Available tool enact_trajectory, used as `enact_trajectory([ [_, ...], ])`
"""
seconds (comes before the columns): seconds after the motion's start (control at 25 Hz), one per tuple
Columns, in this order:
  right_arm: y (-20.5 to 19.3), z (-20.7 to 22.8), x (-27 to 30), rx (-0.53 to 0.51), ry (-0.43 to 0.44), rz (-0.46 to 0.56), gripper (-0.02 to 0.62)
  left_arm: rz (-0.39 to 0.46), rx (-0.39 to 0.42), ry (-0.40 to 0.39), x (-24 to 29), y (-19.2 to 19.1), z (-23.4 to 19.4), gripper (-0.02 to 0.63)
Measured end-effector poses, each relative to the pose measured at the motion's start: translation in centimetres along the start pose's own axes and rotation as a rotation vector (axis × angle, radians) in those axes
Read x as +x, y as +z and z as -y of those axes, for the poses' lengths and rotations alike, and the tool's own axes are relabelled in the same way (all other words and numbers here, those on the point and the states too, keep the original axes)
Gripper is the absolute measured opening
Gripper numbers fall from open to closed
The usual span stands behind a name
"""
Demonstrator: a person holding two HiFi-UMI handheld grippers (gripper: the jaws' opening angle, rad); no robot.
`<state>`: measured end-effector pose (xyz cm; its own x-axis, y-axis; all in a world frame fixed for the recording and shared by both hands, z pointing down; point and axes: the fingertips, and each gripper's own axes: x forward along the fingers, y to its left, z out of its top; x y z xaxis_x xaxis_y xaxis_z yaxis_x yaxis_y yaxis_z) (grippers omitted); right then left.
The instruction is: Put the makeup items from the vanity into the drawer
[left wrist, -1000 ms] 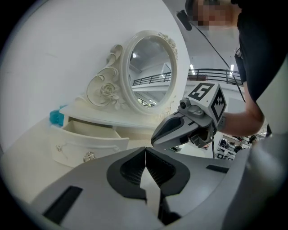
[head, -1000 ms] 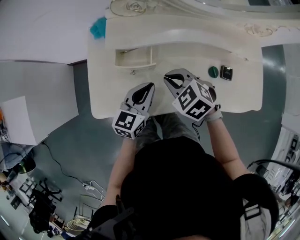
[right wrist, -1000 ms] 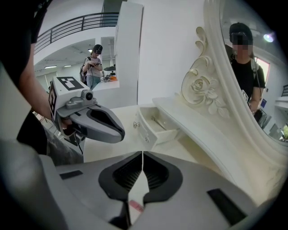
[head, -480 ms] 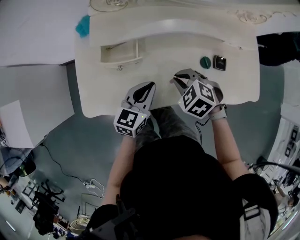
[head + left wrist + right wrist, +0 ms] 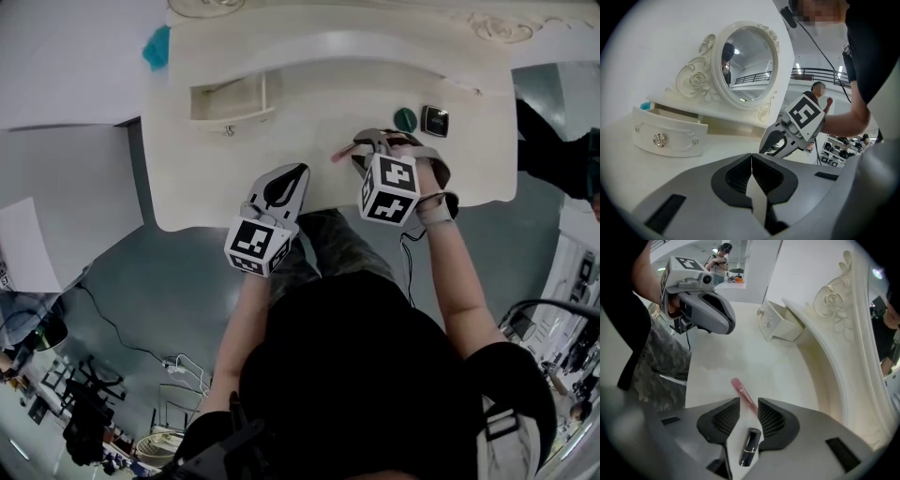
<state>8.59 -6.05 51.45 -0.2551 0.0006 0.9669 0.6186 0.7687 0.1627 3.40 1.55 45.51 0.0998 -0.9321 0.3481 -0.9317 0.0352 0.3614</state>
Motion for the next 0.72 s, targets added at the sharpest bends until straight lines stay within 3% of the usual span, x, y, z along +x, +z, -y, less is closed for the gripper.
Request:
enact_trajectory([
  [0.36,0.1,-0.8,1.8,-0.149,0.156,-0.068,0.119,0.015,-0.017,0.034,-0.7,-0.1,-0.2,0.015],
  [0.52,0.1,-1.5,1.9,-0.158,0.225,-0.081,0.069,0.023,-0.022,0.05,-1.2,-0.1,-0.4,0.015],
  [0.72,0.1,-1.6,1.7,-0.153,0.234,-0.074,0.058,0.031,-0.025,0.066,-1.9,0.1,-0.9,0.015],
])
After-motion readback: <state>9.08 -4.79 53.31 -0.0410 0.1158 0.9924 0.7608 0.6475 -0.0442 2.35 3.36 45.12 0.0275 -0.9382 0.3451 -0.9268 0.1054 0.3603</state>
